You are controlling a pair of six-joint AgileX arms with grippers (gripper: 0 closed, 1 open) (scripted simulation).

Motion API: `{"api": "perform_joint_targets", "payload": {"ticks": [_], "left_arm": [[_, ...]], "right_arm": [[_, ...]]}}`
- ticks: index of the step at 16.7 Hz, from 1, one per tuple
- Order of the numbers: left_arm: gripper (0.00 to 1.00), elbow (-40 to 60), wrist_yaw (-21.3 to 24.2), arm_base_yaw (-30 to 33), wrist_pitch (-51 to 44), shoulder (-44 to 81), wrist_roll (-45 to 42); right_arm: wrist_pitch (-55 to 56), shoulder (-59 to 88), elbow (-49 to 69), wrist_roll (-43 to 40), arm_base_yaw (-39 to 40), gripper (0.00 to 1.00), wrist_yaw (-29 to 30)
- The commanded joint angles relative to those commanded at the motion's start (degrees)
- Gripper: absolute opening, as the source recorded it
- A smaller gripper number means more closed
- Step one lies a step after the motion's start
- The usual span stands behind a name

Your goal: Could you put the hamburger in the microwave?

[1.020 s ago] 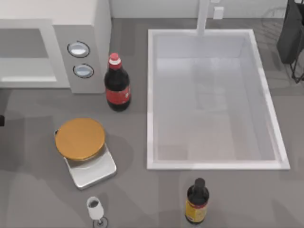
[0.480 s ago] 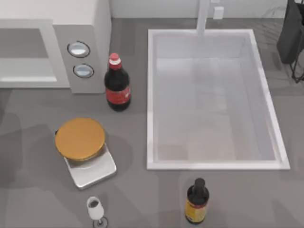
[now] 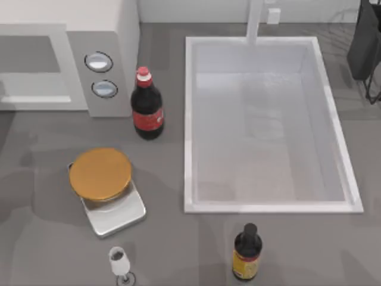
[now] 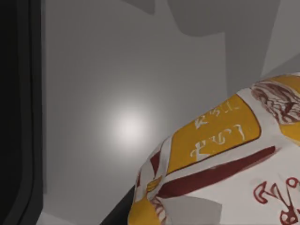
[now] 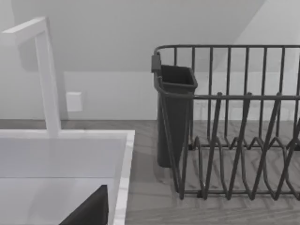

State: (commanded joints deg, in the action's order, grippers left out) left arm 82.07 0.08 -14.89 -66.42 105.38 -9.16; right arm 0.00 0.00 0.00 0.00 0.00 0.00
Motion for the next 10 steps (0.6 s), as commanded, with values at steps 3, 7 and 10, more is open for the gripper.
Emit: {"api": "perform_joint_targets", "payload": {"ticks": [3, 7, 10], "left_arm": [[0.0, -0.46, 0.14, 0.35, -0.1, 0.4, -0.05], [0.0, -1.46, 0.67, 0.69, 5.82, 1.79, -0.1], [0.0, -3.31, 1.55, 0.94, 16.57, 4.08, 0.03]], "right_arm": [[0.0, 0.0, 0.0, 0.0, 0.0, 1.0, 0.0], [0.0, 0.0, 0.0, 0.0, 0.0, 1.0, 0.0], [0.0, 0.0, 0.0, 0.0, 0.0, 1.0, 0.0]]}}
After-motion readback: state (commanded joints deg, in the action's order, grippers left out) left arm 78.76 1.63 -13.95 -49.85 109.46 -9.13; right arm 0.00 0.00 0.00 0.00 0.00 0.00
